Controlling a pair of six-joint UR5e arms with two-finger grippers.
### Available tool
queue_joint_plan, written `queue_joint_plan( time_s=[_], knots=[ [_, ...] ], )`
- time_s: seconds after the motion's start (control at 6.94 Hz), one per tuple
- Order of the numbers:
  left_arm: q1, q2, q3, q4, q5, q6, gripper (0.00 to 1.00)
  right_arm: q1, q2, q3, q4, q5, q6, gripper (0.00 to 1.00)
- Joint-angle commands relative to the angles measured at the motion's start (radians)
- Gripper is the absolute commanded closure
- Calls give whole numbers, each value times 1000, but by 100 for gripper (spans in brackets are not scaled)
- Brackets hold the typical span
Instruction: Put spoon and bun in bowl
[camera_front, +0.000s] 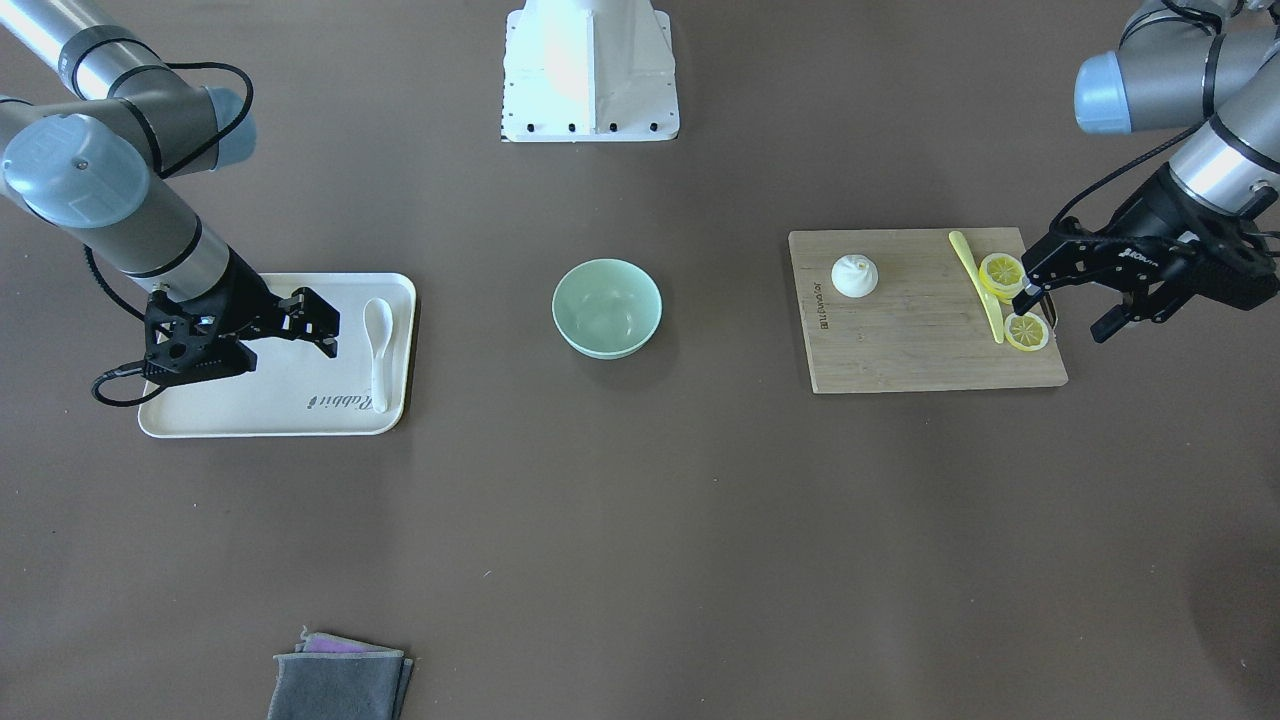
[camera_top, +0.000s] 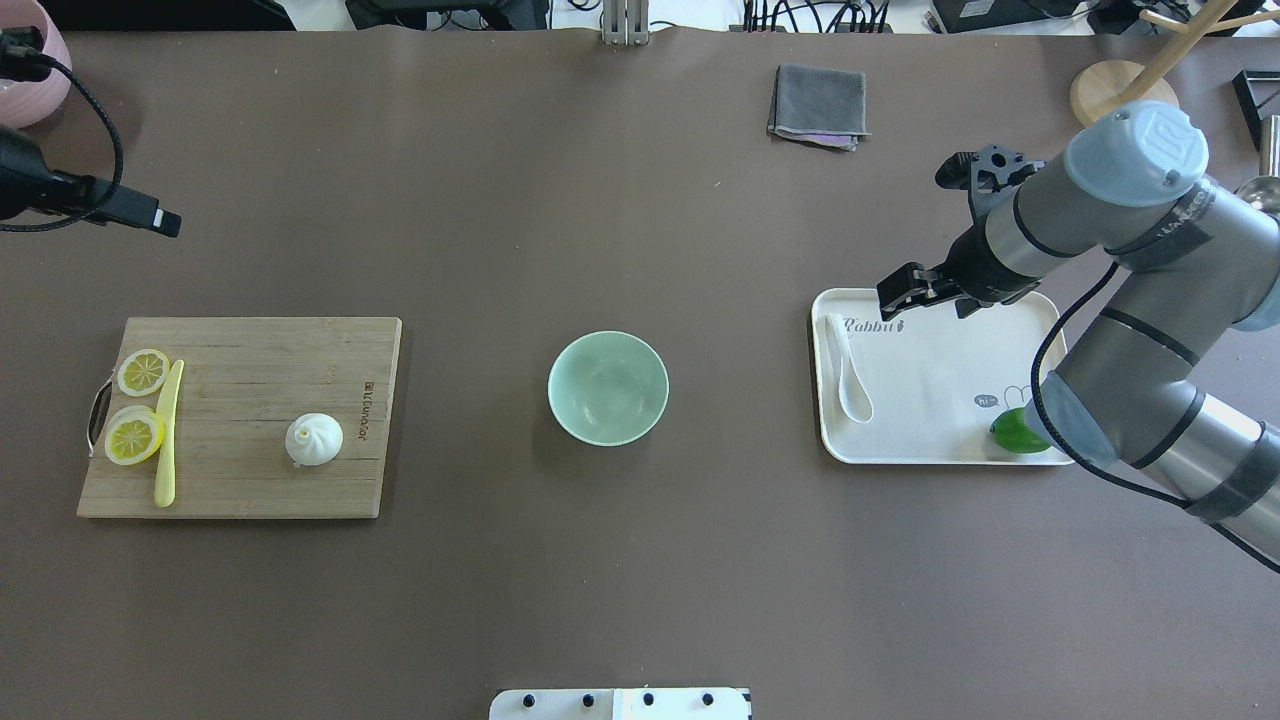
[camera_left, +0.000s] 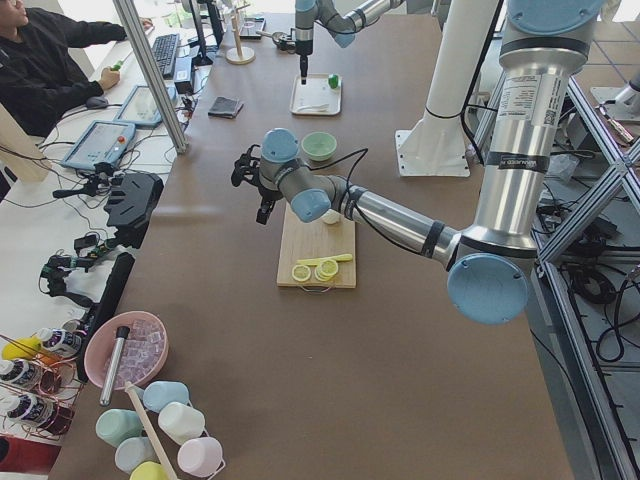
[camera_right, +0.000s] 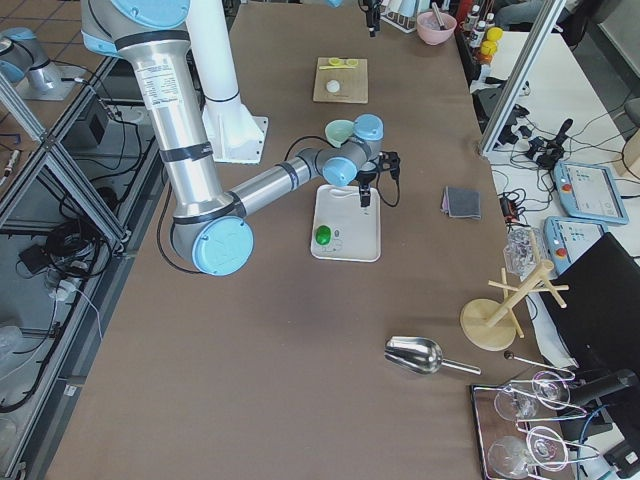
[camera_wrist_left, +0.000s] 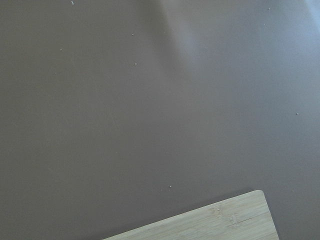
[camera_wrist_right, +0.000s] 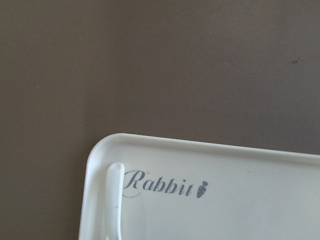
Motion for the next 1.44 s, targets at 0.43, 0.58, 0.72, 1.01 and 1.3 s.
queue_joint_plan(
  time_s=[0.43, 0.58, 0.72, 1.01, 1.3],
  knots=[
    [2, -3, 0, -5, -3, 1, 2, -62, 99, -123, 2, -36, 29, 40],
    [2, -5, 3, -3, -3, 1, 2, -76, 99, -124, 2, -47, 31, 40],
    [1, -8, 4, -3, -6, 1, 2, -81, 101, -123, 2, -47, 34, 40],
    [2, -9, 4, -3, -9, 2, 2, -97, 101, -126, 2, -62, 35, 41],
    [2, -25, 9, -3, -11, 2, 2, -105, 101, -130, 0, -72, 40, 57]
  ],
)
